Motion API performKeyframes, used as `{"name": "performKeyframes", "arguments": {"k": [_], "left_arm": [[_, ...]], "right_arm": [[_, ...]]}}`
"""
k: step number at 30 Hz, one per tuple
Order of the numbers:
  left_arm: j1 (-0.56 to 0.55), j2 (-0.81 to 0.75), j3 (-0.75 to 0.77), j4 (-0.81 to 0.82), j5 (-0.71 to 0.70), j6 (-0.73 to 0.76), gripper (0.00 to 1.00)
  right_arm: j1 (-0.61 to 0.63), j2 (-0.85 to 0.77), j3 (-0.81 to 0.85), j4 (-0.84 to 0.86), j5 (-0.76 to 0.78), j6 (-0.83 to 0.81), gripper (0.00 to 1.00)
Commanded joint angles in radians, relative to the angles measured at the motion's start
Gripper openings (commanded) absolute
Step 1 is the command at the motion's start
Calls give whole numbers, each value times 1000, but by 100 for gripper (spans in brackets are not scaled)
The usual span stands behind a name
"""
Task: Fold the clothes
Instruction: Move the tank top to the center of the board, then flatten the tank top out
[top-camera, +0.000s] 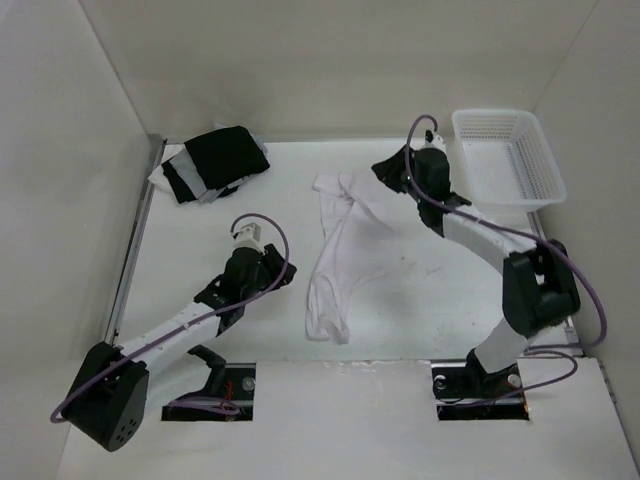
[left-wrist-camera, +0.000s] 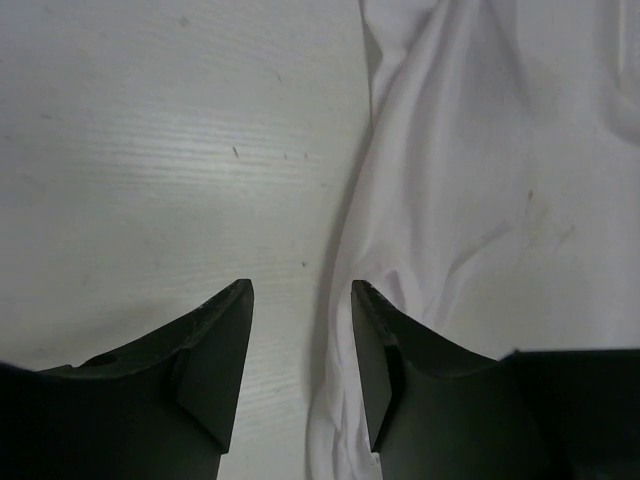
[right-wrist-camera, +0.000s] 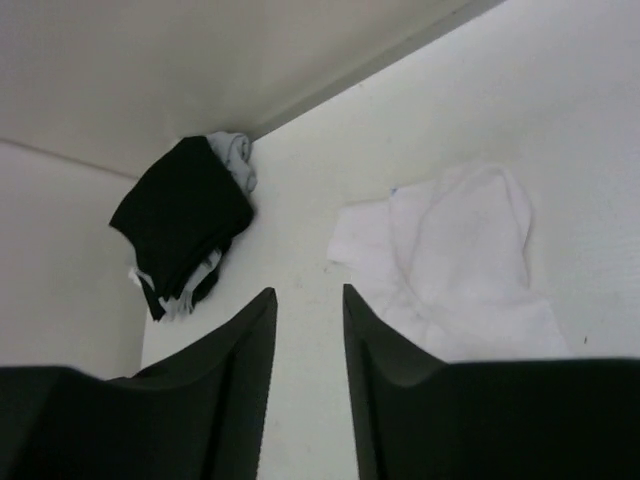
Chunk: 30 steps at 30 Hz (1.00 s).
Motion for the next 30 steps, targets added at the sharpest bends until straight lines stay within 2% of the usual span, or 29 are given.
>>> {"name": "performKeyframes", "arguments": {"k": [1,3,5,7,9,11,14,16,19,24,30], "left_arm": [[-121,-29,45,-128,-106,64,39],[-210,-56,33,-204,-170,44,32],[-303,-89,22,-284,-220,-10,25],[-398,-132,5,-337,-247,-70,23],[-492,-170,-9,-387,-269,-113,25],[-563,-201,-19,-433,-284,-166,30],[-632,-222,-50,-437,-274,-249,40],[-657,-218,-75,-415,-251,-315,45],[-670,-192,-98,-386,-240,-369,45],[-666,-133,-115,-306,-240,-389,45],[-684,30,-105,-196,-217,-381,42]], "right_arm": [[117,-204,-224,41,27,-57,26],[197,-323,-396,28,37,-63,5],[294,-458,-542,-5,64,-57,2],[400,-607,-648,-85,107,-39,7],[519,-760,-718,-198,156,-16,19],[656,-908,-758,-322,207,30,29],[829,-1000,-776,-451,253,79,41],[909,-976,-788,-466,270,104,49],[951,-818,-779,-378,259,87,53],[952,-623,-752,-265,261,44,53],[939,-421,-710,-165,279,1,51]]}}
